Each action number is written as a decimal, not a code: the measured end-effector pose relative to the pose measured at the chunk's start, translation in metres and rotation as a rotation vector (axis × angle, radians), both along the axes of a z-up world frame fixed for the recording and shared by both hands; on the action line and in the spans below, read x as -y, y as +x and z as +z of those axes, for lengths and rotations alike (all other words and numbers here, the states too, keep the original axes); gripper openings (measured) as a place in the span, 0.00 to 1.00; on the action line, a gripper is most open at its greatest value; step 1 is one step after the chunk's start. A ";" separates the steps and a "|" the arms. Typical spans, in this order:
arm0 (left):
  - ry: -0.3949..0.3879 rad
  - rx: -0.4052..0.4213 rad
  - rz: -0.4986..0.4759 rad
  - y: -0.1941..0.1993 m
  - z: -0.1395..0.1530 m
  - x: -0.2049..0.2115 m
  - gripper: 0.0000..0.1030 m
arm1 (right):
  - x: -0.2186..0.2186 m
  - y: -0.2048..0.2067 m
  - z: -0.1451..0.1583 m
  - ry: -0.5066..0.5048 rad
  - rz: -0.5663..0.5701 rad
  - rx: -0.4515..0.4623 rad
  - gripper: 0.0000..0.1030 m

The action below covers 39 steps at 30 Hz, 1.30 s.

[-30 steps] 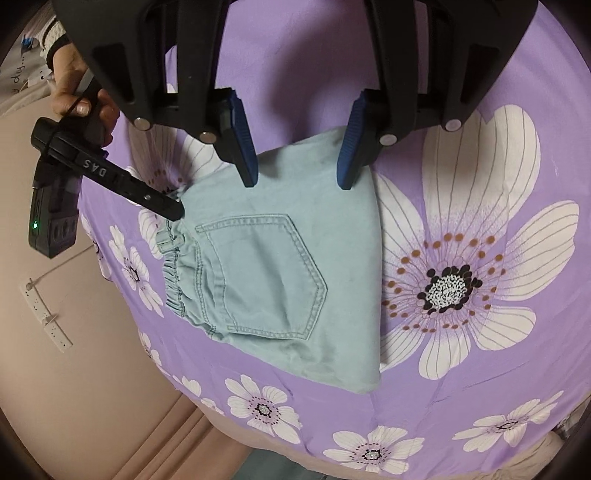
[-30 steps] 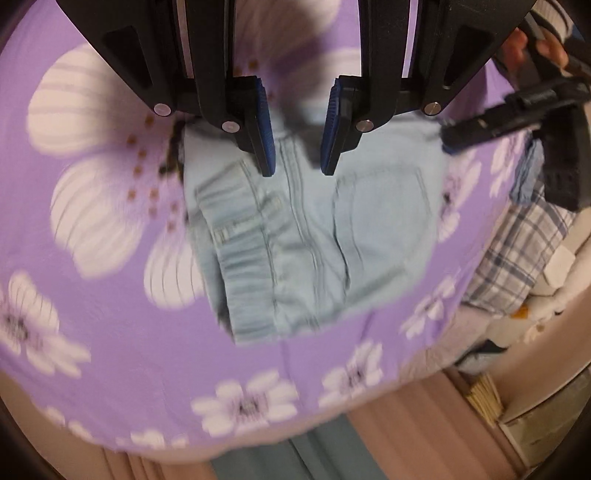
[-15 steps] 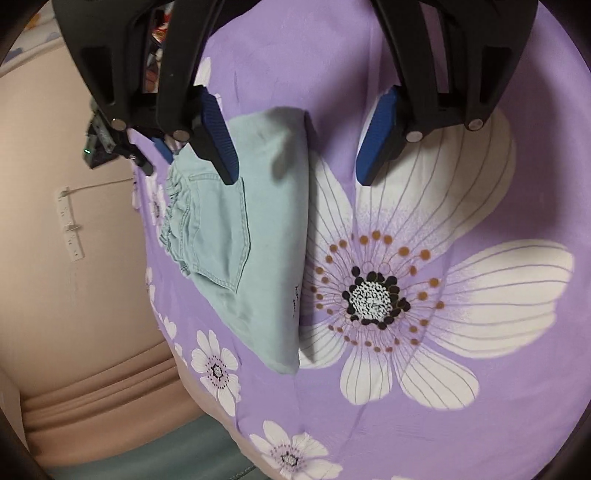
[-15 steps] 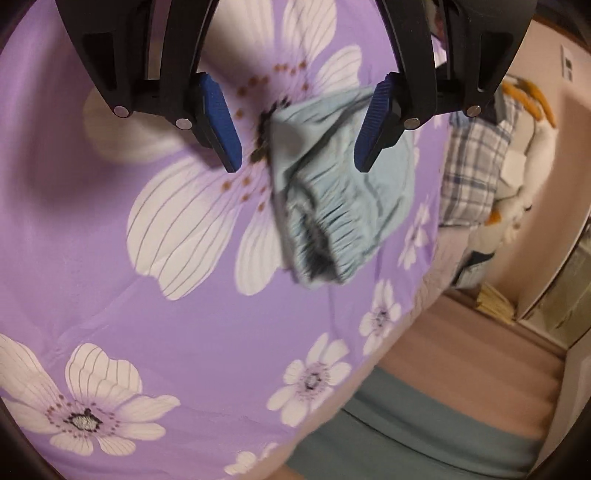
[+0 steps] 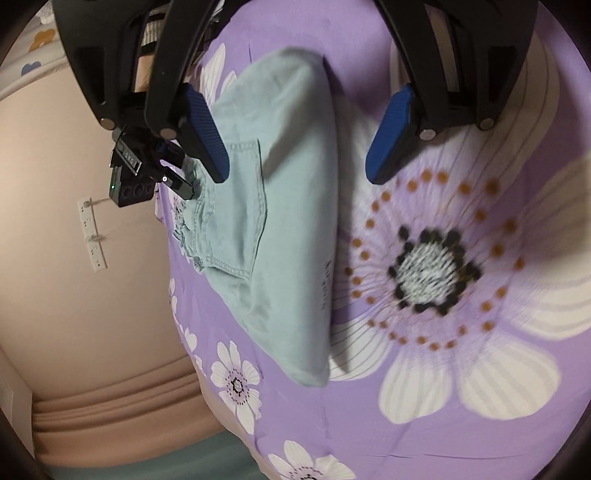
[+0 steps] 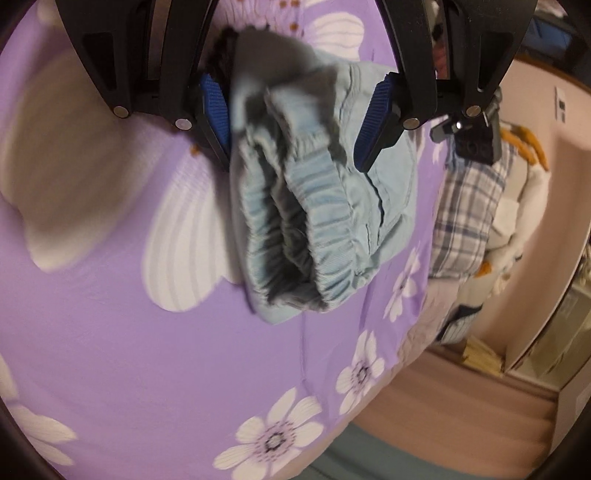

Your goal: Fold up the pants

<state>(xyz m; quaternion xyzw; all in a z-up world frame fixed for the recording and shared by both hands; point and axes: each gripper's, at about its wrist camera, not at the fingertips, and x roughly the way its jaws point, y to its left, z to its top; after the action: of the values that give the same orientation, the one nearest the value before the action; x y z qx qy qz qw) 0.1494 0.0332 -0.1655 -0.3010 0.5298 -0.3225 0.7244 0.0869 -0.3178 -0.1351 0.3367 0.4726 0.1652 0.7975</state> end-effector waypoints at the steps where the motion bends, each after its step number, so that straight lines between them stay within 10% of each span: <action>1: 0.005 0.007 -0.011 0.003 0.000 0.004 0.74 | -0.001 0.003 0.000 -0.002 0.011 0.002 0.62; 19: 0.284 0.222 -0.112 0.013 0.005 0.062 0.79 | -0.017 0.016 0.001 -0.087 0.042 0.075 0.62; 31: 0.361 0.221 -0.037 0.007 0.019 0.055 0.27 | -0.053 0.001 0.021 -0.327 -0.007 0.162 0.42; 39: 0.406 0.298 -0.021 -0.013 0.045 0.060 0.21 | -0.088 -0.014 0.056 -0.516 0.000 0.275 0.39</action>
<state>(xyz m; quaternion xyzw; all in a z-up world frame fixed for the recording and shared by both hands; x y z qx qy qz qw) 0.1368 -0.0272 -0.1202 -0.0931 0.4743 -0.2577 0.8367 0.0726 -0.2296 -0.0793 0.0973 0.3863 0.0838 0.9134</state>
